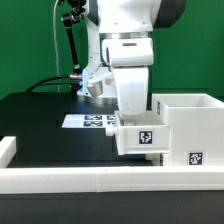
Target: Assemble drawer
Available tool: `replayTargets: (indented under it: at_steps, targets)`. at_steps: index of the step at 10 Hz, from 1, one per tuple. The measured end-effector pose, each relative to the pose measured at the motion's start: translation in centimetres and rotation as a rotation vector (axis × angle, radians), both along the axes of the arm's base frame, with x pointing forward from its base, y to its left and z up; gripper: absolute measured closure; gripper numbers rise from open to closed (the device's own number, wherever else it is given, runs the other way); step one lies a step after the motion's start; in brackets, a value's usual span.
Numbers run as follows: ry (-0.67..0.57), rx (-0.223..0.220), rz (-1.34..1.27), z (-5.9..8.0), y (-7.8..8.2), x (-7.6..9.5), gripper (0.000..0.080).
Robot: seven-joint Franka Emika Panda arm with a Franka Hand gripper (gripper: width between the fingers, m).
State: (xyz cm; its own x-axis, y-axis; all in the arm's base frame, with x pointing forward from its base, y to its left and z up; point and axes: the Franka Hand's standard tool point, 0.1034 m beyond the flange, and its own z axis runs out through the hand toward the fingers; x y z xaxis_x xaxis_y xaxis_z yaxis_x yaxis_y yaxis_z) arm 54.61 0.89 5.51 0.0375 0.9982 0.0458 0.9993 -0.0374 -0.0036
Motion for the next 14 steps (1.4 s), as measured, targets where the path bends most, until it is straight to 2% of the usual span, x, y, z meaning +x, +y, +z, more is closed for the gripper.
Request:
replayTargets:
  at_steps: [2,6,8,9,10,11,12,13,14]
  targets:
    - [0.006,0.0,-0.03,-0.1,0.4,-0.2,0.0758]
    - [0.003,0.001,-0.04,-0.2,0.3,-0.2,0.0758]
    - [0.005,0.001,-0.04,-0.2,0.3,-0.3,0.0517]
    - [0.004,0.001,-0.039,-0.1,0.5,-0.2,0.0517]
    - [0.0,0.001,-0.038,0.2,0.7,-0.1,0.0329]
    - [-0.007,-0.001,-0.038,0.7,0.7,0.1,0.0214]
    - [-0.002,-0.005,-0.038,1.3,0.6,0.2,0.0214]
    - [-0.001,-0.011,-0.039,2.2,0.4,0.4,0.0162]
    - [0.001,-0.017,-0.044,2.8,0.0,0.7,0.0153]
